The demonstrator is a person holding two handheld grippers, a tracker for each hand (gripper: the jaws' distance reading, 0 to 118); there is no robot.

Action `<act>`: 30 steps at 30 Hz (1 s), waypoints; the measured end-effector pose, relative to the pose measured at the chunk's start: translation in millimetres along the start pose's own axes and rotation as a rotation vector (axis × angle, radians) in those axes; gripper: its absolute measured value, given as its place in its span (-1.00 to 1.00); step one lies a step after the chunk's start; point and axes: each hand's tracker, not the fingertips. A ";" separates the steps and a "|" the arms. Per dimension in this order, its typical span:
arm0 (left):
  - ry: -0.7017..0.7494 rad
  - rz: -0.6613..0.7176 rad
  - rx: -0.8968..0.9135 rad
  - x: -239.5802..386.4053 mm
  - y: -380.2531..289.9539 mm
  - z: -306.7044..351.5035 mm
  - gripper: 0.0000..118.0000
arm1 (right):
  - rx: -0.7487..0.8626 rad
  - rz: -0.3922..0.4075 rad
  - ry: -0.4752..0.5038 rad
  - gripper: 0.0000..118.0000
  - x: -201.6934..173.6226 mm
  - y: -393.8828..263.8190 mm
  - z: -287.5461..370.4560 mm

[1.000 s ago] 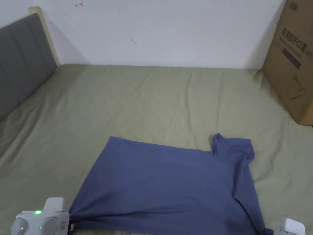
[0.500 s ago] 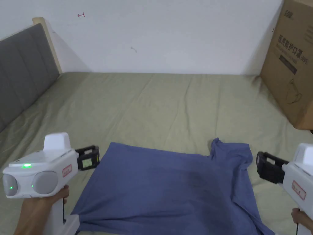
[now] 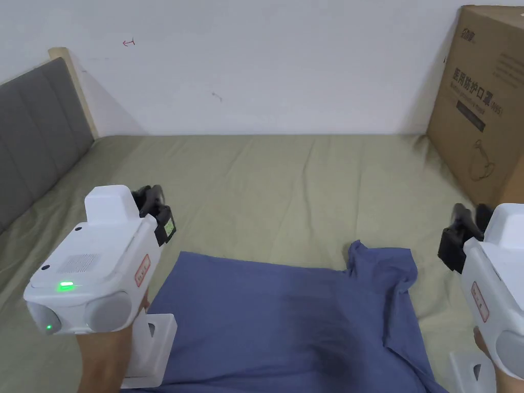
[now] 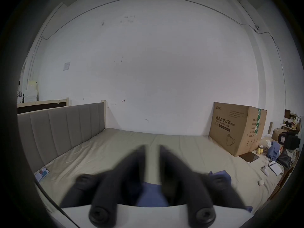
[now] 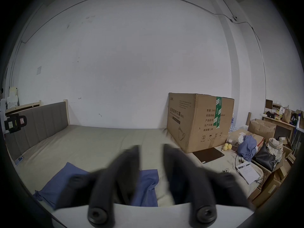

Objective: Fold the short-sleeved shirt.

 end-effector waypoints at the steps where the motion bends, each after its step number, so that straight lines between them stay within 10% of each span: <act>1: -0.004 -0.008 -0.016 2.5 -2.5 -1.7 -1.00 | 0.000 0.002 0.003 -1.00 0.1 -0.1 -1.8; 26: -0.015 0.018 -0.666 -43.8 -91.2 -252.7 -1.00 | -0.111 0.006 0.088 -1.00 -10.7 -13.0 -127.4; 28: -0.004 0.029 -0.751 -47.6 -107.8 -279.9 -0.56 | -0.127 0.015 0.084 -1.00 -12.0 -19.2 -144.5; 30: 0.007 0.049 -0.838 -57.2 -129.5 -310.8 0.45 | -0.147 0.016 0.082 -1.00 -12.1 -25.6 -160.6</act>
